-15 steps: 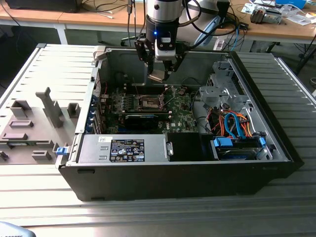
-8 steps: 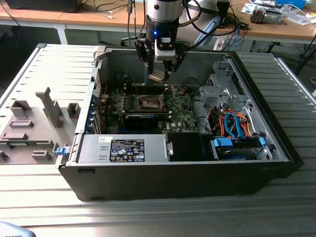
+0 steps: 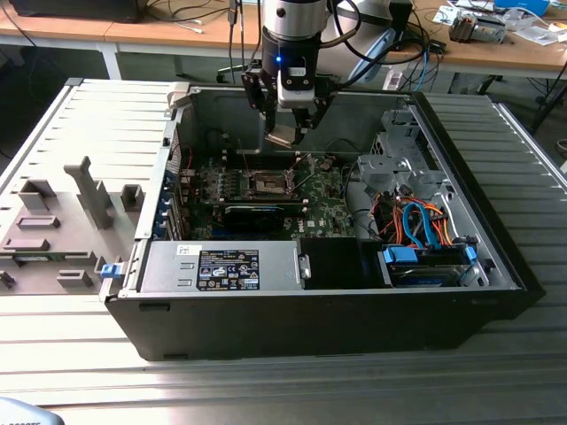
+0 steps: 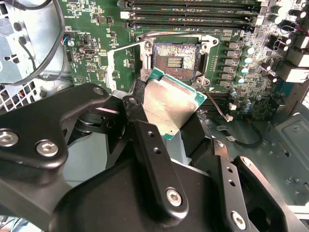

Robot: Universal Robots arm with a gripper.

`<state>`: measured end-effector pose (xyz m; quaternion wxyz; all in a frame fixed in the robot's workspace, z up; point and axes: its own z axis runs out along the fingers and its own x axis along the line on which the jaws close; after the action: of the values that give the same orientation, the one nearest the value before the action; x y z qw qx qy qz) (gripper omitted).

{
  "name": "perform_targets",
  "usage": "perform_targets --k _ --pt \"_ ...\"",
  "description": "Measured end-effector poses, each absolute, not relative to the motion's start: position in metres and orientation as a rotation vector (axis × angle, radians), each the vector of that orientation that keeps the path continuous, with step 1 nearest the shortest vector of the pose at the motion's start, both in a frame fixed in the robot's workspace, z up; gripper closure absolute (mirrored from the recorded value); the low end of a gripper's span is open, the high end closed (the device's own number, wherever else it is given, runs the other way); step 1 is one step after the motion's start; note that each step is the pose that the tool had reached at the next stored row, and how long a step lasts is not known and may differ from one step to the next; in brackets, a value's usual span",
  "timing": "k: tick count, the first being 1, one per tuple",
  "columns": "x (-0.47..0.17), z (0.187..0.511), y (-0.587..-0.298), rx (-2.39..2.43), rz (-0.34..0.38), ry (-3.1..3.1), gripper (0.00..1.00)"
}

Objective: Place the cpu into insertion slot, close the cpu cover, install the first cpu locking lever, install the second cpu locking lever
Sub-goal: 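Place the cpu into insertion slot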

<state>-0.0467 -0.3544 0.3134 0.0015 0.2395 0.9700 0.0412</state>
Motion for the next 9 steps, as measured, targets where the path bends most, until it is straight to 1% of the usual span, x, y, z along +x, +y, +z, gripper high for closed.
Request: perform_targets --k 9 --pt "-0.0467 0.3132 -0.3545 0.782 0.128 3.036 0.45"
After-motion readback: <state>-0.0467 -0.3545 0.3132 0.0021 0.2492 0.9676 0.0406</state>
